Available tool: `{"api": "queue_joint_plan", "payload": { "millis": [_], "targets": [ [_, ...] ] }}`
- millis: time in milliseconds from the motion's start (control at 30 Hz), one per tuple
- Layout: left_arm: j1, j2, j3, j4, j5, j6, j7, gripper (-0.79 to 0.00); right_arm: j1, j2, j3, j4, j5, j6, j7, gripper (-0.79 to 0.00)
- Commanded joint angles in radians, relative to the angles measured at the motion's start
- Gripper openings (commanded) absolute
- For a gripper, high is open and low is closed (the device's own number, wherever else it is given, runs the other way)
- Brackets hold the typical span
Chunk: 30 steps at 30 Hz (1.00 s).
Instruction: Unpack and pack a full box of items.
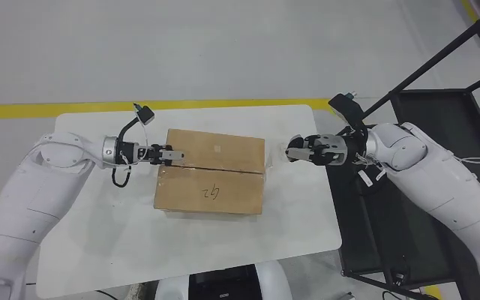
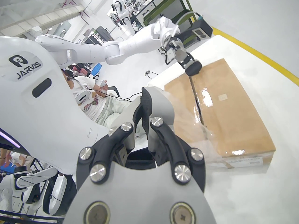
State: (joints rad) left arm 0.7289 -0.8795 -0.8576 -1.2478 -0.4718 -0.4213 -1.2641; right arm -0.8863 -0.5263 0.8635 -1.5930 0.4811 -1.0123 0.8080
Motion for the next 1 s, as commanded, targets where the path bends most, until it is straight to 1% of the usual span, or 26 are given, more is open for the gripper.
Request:
{"api": "queue_joint_plan", "payload": {
  "millis": [0,233,600,667,733,800,967],
  "targets": [
    [0.007,0.005,-0.013,-0.009,0.013,0.008,-0.002,0.0,0.0,0.0,0.0,0.0,0.001,0.0,0.0,-0.785],
    [0.026,0.009,-0.03,-0.039,0.043,0.043,-0.017,0.0,0.0,0.0,0.0,0.0,0.001,0.0,0.0,-0.785],
    [0.02,0.001,-0.029,-0.023,0.093,0.074,-0.008,0.0,0.0,0.0,0.0,0.0,0.001,0.0,0.0,-0.785],
    [0.023,0.002,-0.035,-0.026,0.096,0.076,-0.007,0.0,-0.008,-0.003,0.001,-0.009,0.002,0.015,-0.021,-0.785],
    [0.027,0.003,-0.044,-0.033,0.094,0.073,-0.003,0.0,-0.018,-0.007,0.002,-0.021,0.033,0.015,-0.043,-0.785],
    [0.031,0.004,-0.054,-0.04,0.092,0.067,0.002,0.0,-0.016,-0.012,0.002,-0.035,0.077,0.012,-0.039,-0.785],
    [0.044,0.01,-0.08,-0.058,0.113,0.074,0.011,0.0,0.019,-0.03,-0.009,-0.07,0.219,0.019,0.019,-0.785]
  ]
}}
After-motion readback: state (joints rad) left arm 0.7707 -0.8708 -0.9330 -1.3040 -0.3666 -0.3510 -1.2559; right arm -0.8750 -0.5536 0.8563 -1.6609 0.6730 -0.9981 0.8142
